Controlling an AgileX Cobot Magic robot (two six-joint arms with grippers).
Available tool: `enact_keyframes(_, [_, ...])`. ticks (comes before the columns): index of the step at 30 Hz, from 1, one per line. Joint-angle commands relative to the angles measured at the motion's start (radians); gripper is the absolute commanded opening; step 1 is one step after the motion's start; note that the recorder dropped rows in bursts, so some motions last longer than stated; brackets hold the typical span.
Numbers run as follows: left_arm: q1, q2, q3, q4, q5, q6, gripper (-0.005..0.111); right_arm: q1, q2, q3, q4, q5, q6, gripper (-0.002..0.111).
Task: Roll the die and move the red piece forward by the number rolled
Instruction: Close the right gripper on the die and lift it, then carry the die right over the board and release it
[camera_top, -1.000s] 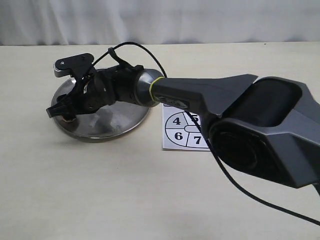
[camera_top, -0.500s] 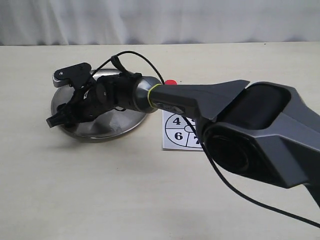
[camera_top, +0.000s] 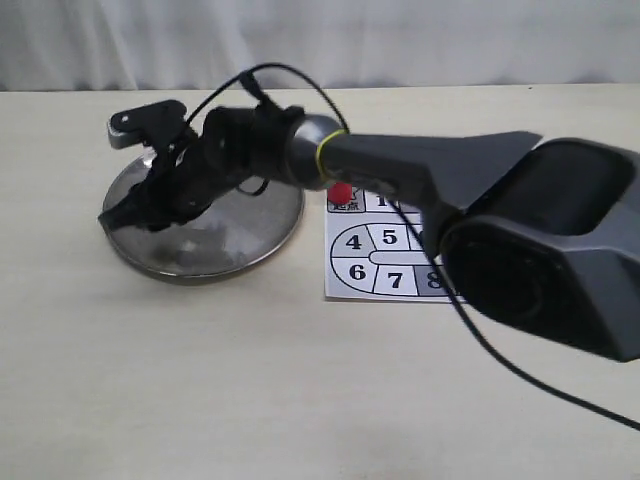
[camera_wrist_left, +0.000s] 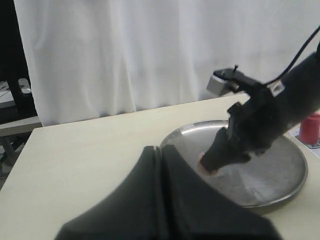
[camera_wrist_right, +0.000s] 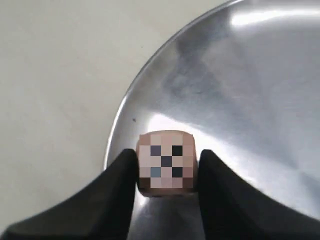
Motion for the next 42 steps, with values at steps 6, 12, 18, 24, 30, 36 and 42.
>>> enact_keyframes(6, [-0.001, -0.001, 0.002, -0.004, -0.005, -0.002, 0.0, -0.192, -0.286, -0.003, -0.107, 0.3, 0.009, 0.004])
enact_keyframes(12, [-0.001, -0.001, 0.002, -0.004, -0.005, -0.002, 0.0, -0.379, -0.443, 0.137, -0.301, 0.359, 0.134, 0.004])
enact_keyframes(18, [-0.001, -0.001, 0.002, -0.004, -0.005, -0.002, 0.0, -0.523, -0.465, 0.474, -0.32, 0.2, 0.163, 0.004])
enact_keyframes(24, [-0.001, -0.001, 0.002, -0.004, -0.005, -0.002, 0.0, -0.533, -0.443, 0.606, -0.327, 0.119, 0.163, 0.013])
enact_keyframes(30, [-0.001, -0.001, 0.002, -0.004, -0.005, -0.002, 0.0, -0.533, -0.425, 0.606, -0.327, 0.074, 0.163, 0.059])
enact_keyframes(36, [-0.001, -0.001, 0.002, -0.004, -0.005, -0.002, 0.0, -0.533, -0.427, 0.601, -0.327, 0.063, 0.163, 0.08])
enact_keyframes(42, [-0.001, -0.001, 0.002, -0.004, -0.005, -0.002, 0.0, -0.533, -0.427, 0.601, -0.323, 0.063, 0.163, 0.08])
